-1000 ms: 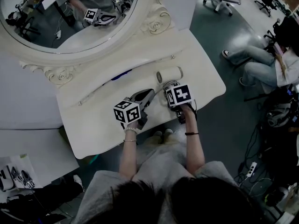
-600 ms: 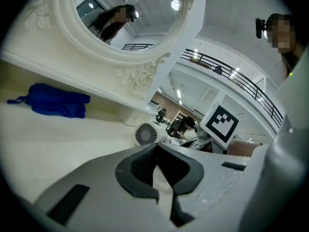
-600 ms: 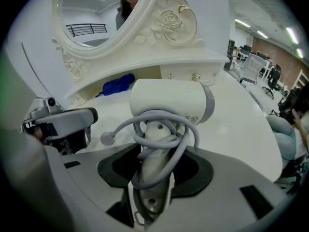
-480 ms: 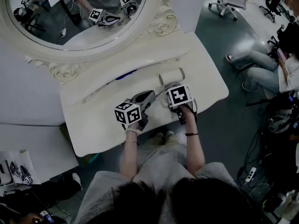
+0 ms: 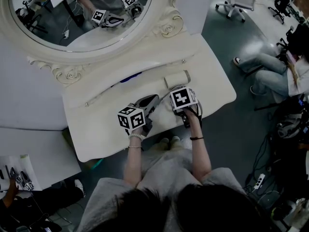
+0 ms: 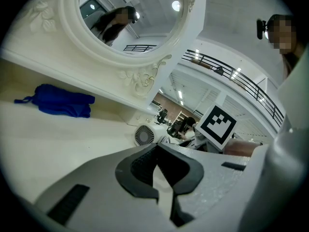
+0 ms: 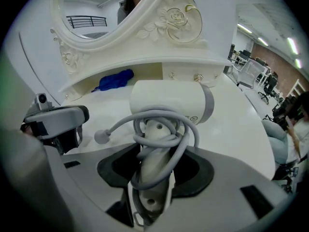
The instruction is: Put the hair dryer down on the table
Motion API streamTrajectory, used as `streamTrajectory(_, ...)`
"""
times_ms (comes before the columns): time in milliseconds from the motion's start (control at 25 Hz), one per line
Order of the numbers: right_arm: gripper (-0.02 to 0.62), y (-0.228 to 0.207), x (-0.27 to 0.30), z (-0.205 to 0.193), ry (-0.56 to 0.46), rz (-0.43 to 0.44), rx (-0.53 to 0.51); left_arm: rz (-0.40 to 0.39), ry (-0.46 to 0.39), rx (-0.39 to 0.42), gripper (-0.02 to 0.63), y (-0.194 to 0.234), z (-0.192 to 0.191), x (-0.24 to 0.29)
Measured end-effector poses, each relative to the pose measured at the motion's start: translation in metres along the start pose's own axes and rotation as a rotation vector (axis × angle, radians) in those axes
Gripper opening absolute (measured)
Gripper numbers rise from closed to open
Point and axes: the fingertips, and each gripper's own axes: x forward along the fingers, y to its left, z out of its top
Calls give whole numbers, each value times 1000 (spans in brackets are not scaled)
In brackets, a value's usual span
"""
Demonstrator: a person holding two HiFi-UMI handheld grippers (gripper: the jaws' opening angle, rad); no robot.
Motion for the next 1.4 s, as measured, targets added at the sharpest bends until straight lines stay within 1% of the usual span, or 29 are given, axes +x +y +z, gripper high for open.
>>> streamTrajectory(160,197,1,0,4,-29,-6,9,0,-7,-1,5,-1,0,-3)
streamTrajectory(240,223,2,-1,6,-45,0,21,-1,-8,-2,5,-2,-1,-3)
streamTrajectory(400,238,0,-3,7,-64,4,50,-6,-10,0,5,-4,-2,-5)
streamTrajectory(480,242,-1,-5,6,-69,-8,48,-10,-14,2,5,-6,-1,-6)
streamTrajectory(600,244,-5,-11,3,-76,-50,29,-14,-20,8,5,-9,0,-8)
streamTrajectory(680,244,-3,-15,5,-111,-47,26,-19,-20,14,5,-11,1,-9)
streamTrajectory(800,244,-3,-20,9,-175,-30,50,-23,-21,24,5,-13,1,-10)
streamTrajectory(1000,244,-6,-35,6,-225,-49,56,-32,-29,53,5,-22,5,-14)
streamTrajectory(1240,242,2,-53,8,-319,-3,44,-64,-28,108,5,-41,11,-15)
streamTrajectory(1320,212,4,-60,9,-354,10,48,-75,-28,132,5,-49,11,-17)
streamTrajectory(1360,181,4,-64,9,-370,14,53,-80,-32,143,5,-53,11,-19)
streamTrajectory(1400,129,3,-67,8,-384,18,63,-84,-37,154,5,-58,11,-21)
